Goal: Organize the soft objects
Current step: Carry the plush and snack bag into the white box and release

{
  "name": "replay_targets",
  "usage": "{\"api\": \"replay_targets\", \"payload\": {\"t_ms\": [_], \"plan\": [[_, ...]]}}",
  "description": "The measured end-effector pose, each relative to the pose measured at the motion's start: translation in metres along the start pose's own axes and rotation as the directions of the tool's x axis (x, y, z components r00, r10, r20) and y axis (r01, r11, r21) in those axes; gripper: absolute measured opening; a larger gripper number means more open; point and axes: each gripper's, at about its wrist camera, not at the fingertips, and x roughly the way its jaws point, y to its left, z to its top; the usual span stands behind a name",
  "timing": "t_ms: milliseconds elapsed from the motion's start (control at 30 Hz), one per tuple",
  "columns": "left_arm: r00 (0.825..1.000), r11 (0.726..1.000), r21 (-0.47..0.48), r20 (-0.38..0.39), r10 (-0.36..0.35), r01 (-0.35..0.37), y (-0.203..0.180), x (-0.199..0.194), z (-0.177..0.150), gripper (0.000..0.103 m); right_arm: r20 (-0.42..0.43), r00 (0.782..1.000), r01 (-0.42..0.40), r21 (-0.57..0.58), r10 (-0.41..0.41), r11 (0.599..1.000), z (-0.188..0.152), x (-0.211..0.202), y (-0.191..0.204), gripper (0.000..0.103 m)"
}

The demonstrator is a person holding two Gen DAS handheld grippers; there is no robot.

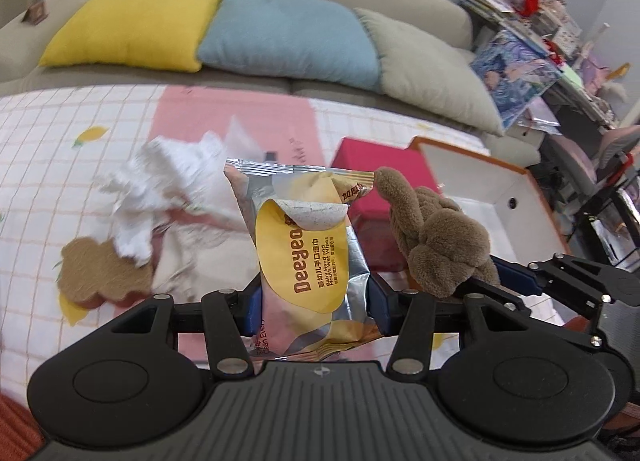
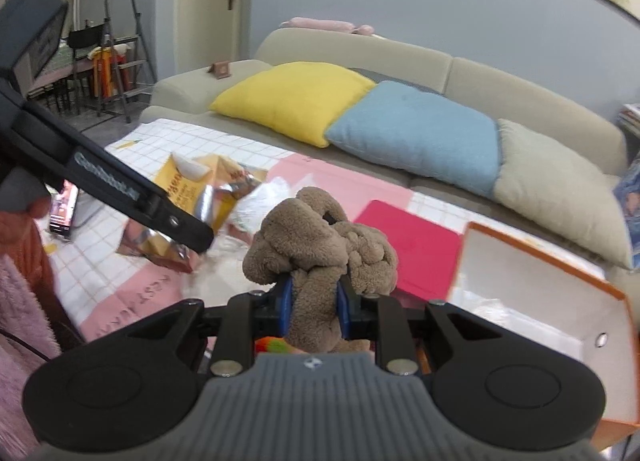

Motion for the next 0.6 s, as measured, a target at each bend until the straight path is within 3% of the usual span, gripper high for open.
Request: {"api": "replay_targets", "payload": {"t_ms": [200,367,600], "plan": [[0.997,0.994,0.084,0.022,-0.073,0.071,-0.037,0.005,0.019,0.058,0.004,0.996,0.09,-0.025,-0.09,0.996,-0.003,-0.018,-0.029,0.021],[0.989,0.973,0.181,0.02,-0.148,0.142,-0.078,0.017,0.032,0.058,-0.008,0.983,0.18,-0.068,-0.181,0.981,-0.008,-0.031,-0.06,0.021],[0.971,0.937,0.253,-0.058,-0.233,0.24,-0.13,0.053,0.044,0.058,-0.077,0.961,0.25,-0.152,-0.264,0.956,-0.021,-0.04,-0.11,0.021]]}}
